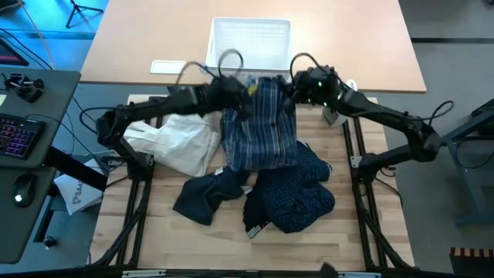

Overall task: Fold laundry
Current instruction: Fold the blue plaid flannel shirt

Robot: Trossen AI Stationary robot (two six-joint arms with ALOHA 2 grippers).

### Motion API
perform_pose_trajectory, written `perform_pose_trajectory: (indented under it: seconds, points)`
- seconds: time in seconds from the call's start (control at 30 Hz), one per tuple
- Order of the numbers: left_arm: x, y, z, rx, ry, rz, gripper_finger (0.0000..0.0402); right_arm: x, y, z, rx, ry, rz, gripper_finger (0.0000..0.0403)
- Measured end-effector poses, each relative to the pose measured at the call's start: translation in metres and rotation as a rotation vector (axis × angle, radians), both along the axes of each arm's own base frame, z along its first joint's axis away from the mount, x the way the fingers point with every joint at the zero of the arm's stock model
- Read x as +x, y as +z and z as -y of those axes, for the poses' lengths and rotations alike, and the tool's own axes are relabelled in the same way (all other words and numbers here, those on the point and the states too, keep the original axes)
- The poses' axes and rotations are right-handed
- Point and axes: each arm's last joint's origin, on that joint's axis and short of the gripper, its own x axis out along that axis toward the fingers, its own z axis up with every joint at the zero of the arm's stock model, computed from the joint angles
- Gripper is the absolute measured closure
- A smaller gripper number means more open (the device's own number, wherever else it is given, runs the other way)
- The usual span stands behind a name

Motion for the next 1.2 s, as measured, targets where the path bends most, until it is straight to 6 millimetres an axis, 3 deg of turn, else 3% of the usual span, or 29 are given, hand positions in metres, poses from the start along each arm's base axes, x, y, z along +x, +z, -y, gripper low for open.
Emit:
perform_pose_trajectory:
  seconds: [0.13,0.23,0.33,0.47,0.6,0.8,1.0,1.2]
  points:
    - [-0.017,-0.001,-0.040,-0.016,-0.007,-0.010,0.0401,0.009,-0.021,0.026,0.079,0.025,0.008,0.0403]
    - [-0.029,-0.004,-0.056,-0.063,-0.002,-0.022,0.0401,0.019,-0.042,0.039,0.101,0.046,-0.035,0.0403]
    - [-0.035,-0.013,-0.063,-0.073,0.001,-0.067,0.0401,0.028,-0.063,0.049,0.074,0.071,-0.109,0.0403]
    - [-0.040,-0.042,-0.063,-0.145,-0.003,-0.103,0.0401,0.037,-0.089,0.058,0.074,0.095,-0.195,0.0403]
    - [-0.037,-0.069,-0.063,-0.139,0.007,-0.005,0.0401,0.041,-0.105,0.064,0.051,0.122,-0.257,0.0403]
    - [-0.047,-0.079,-0.080,-0.178,0.097,0.156,0.0396,0.042,-0.112,0.072,0.041,0.096,-0.251,0.0383]
    - [-0.066,-0.081,-0.102,-0.243,0.108,0.183,0.0356,0.032,-0.110,0.080,0.091,0.031,-0.233,0.0284]
    - [-0.079,-0.074,-0.094,-0.347,0.019,0.151,0.0307,0.015,-0.086,0.073,0.174,-0.038,-0.178,0.0224]
